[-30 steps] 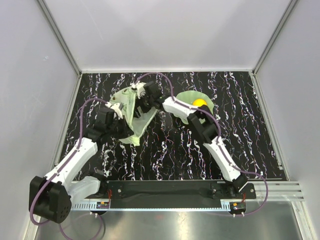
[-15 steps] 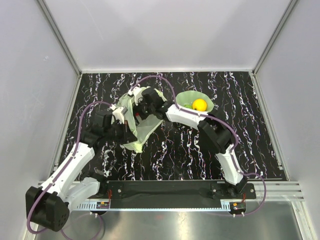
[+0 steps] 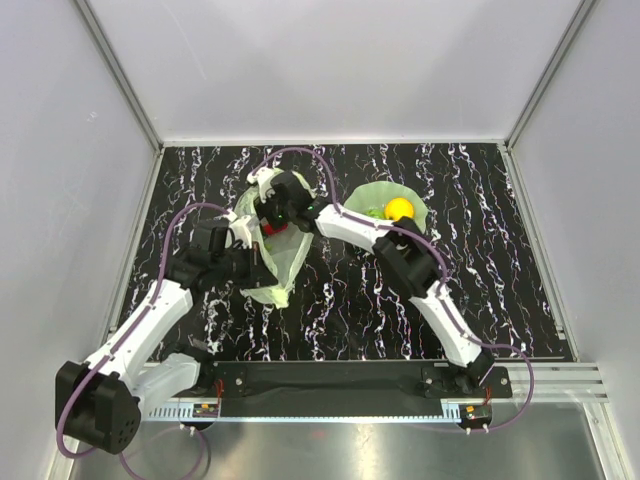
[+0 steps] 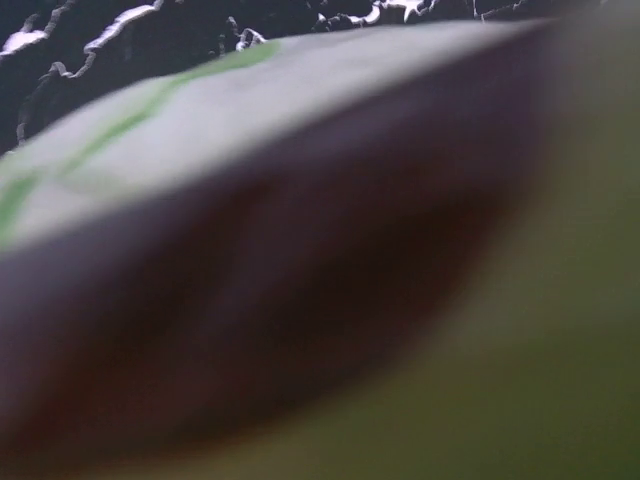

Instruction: Untie the knot of the plastic bag and take out the fruit

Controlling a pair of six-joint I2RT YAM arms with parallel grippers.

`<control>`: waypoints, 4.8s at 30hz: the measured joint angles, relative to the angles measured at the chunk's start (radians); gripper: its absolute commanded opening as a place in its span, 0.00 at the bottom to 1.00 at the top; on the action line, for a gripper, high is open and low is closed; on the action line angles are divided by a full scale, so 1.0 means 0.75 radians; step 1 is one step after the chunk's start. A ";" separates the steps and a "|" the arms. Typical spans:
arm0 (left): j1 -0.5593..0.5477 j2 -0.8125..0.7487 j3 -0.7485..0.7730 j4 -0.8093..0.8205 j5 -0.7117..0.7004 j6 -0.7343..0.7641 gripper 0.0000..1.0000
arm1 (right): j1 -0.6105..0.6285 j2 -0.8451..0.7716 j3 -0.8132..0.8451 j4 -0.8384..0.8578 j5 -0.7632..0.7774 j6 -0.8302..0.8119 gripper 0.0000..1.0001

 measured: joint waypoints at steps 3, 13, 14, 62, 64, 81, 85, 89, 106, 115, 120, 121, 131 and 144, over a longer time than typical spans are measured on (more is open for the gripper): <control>0.001 0.001 0.000 0.024 0.003 0.000 0.00 | 0.000 0.140 0.210 -0.119 0.006 0.035 1.00; 0.001 0.013 0.008 0.018 -0.003 -0.006 0.00 | 0.000 0.191 0.218 -0.210 0.063 0.102 1.00; 0.001 0.014 0.009 0.017 -0.007 -0.009 0.00 | 0.000 0.178 0.191 -0.196 0.071 0.102 0.99; -0.074 0.145 0.067 0.144 -0.573 -0.216 0.00 | 0.028 -0.891 -0.744 -0.379 0.230 0.464 0.00; -0.074 0.162 0.122 0.146 -0.612 -0.214 0.00 | 0.029 -0.901 -0.741 -0.464 0.314 0.485 0.00; -0.074 0.263 0.160 0.194 -0.660 -0.215 0.00 | 0.021 -1.546 -0.921 -0.743 0.675 0.535 0.00; -0.074 0.205 0.134 0.183 -0.650 -0.213 0.00 | -0.099 -1.548 -0.950 -0.741 0.745 0.571 0.00; -0.074 0.155 0.133 0.180 -0.620 -0.200 0.00 | -0.309 -1.485 -1.055 -0.718 0.746 0.603 0.00; -0.074 0.064 0.090 0.148 -0.488 -0.129 0.00 | -0.583 -1.190 -1.097 -0.520 0.613 0.734 0.00; -0.074 0.049 0.063 0.147 -0.477 -0.124 0.00 | -0.583 -1.081 -1.074 -0.474 0.542 0.730 0.58; -0.074 0.045 0.055 0.146 -0.472 -0.123 0.00 | -0.585 -1.038 -1.042 -0.472 0.495 0.712 1.00; -0.074 0.041 0.052 0.144 -0.472 -0.120 0.00 | -0.585 -1.039 -1.041 -0.472 0.487 0.699 1.00; -0.079 -0.038 -0.009 0.103 -0.422 -0.125 0.00 | -0.585 -1.281 -1.027 -0.459 0.245 0.600 1.00; -0.160 -0.336 -0.093 -0.115 -0.376 -0.264 0.00 | -0.197 -1.180 -0.969 -0.188 -0.187 0.370 0.99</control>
